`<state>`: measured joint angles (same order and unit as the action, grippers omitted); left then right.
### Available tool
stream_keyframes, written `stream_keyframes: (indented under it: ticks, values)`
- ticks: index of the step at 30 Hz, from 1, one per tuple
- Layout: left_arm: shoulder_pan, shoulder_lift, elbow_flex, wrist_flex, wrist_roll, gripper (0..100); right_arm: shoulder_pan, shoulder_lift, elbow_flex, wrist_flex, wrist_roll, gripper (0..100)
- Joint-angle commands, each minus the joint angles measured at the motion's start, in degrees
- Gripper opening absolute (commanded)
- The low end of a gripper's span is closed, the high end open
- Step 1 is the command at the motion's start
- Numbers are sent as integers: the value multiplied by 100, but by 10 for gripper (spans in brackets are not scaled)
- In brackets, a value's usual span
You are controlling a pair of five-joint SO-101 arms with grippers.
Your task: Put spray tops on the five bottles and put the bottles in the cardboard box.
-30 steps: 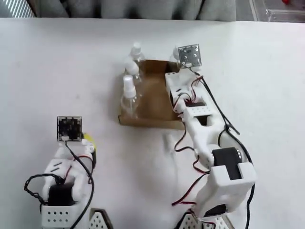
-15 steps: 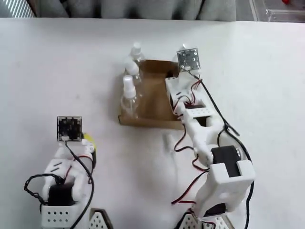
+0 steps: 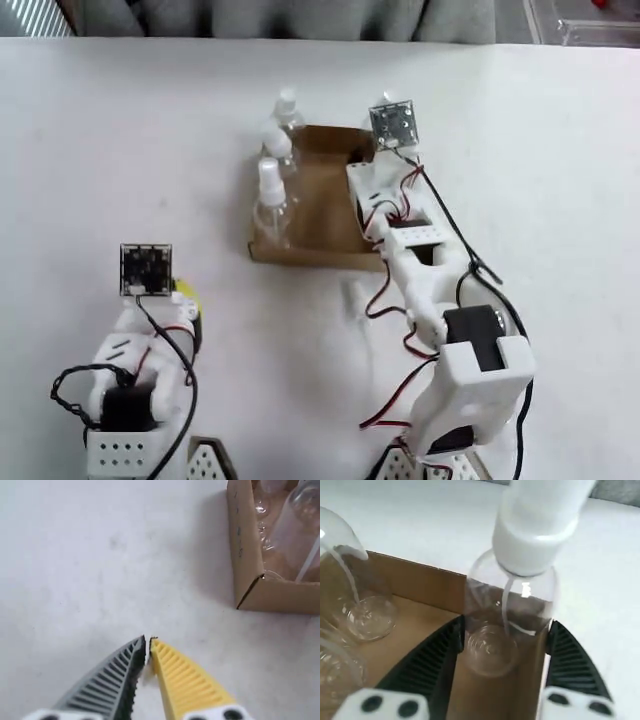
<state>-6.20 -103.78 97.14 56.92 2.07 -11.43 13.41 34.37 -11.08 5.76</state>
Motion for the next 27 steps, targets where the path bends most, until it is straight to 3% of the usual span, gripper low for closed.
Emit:
stream_keyframes:
  ticks: [1, 18, 27]
  values:
    - [-57, -84, -18, 9, -62, 24, -57, -75, -18, -75, 527, 208]
    - [-57, -84, -18, 0, -62, 24, -180, -101, 79, -75, 598, 210]
    - [-57, -84, -18, 0, -62, 24, -171, -84, 105, -48, 607, 317]
